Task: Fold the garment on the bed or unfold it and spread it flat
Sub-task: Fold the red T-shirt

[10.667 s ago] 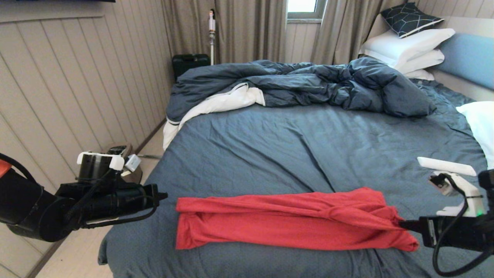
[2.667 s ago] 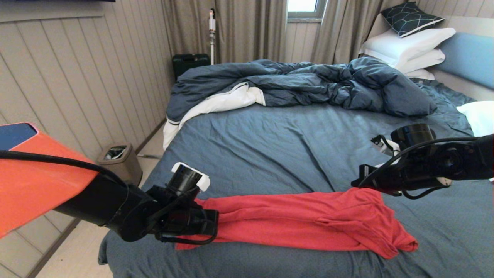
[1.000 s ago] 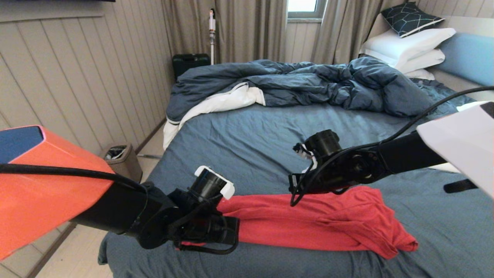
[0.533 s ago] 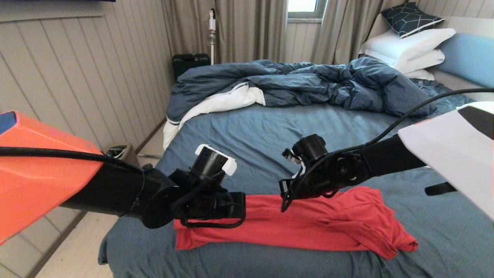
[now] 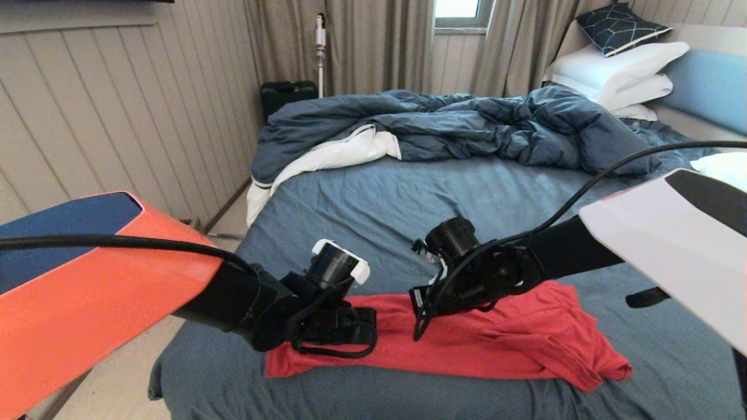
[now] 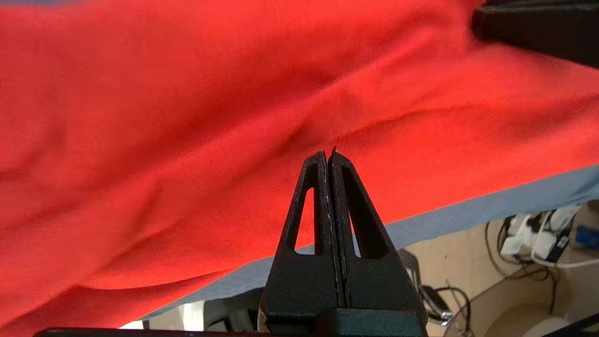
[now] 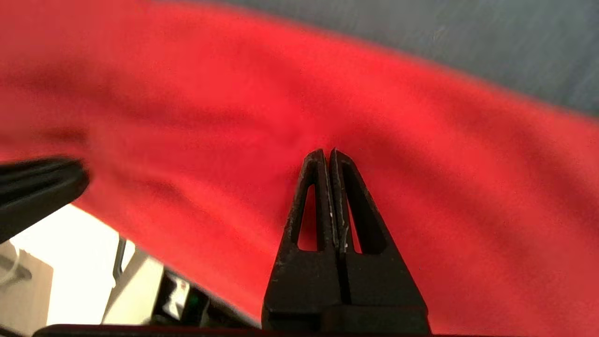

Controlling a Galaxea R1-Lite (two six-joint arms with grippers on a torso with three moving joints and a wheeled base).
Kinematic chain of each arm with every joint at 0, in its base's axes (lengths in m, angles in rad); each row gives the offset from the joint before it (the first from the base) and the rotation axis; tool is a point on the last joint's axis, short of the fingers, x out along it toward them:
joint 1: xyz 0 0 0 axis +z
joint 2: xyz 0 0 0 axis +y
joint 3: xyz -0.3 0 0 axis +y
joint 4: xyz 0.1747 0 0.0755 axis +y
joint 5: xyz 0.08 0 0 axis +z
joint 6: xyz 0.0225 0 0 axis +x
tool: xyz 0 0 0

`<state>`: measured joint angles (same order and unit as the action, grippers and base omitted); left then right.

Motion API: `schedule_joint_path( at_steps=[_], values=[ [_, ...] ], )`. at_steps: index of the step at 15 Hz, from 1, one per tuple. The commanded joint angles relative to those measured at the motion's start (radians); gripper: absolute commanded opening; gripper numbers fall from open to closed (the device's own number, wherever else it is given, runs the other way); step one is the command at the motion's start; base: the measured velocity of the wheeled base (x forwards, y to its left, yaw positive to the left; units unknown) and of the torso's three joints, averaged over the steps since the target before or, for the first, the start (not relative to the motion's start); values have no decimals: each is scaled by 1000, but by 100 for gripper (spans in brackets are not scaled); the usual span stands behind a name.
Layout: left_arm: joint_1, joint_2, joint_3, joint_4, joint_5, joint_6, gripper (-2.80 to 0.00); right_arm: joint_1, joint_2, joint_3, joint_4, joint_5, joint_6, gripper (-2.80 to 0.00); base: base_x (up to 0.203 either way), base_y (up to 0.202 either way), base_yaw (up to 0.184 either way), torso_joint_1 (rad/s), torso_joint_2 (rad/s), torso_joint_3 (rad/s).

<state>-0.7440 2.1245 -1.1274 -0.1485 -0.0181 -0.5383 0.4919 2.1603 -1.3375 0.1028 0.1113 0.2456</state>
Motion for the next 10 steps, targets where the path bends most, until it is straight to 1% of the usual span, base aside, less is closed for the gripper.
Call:
schedule_joint_path(
  at_steps=[1,5,8,10],
  values=[
    [2,15,9,-2,1,-2,-280,9,-33,37,0,-2,0,-280,0,0,0,0,0,0],
    [2,21,-8,-2,1,1,-280,29,-88,146,-5,-2,-3,-280,0,0,0,0,0,0],
    [31,7,-50,0,-1,1,-280,36,-91,212,-18,-1,-8,-280,0,0,0,0,0,0],
    [43,7,-72,6,-2,1,-280,36,-91,231,-53,-4,-8,-280,0,0,0,0,0,0]
  ],
)
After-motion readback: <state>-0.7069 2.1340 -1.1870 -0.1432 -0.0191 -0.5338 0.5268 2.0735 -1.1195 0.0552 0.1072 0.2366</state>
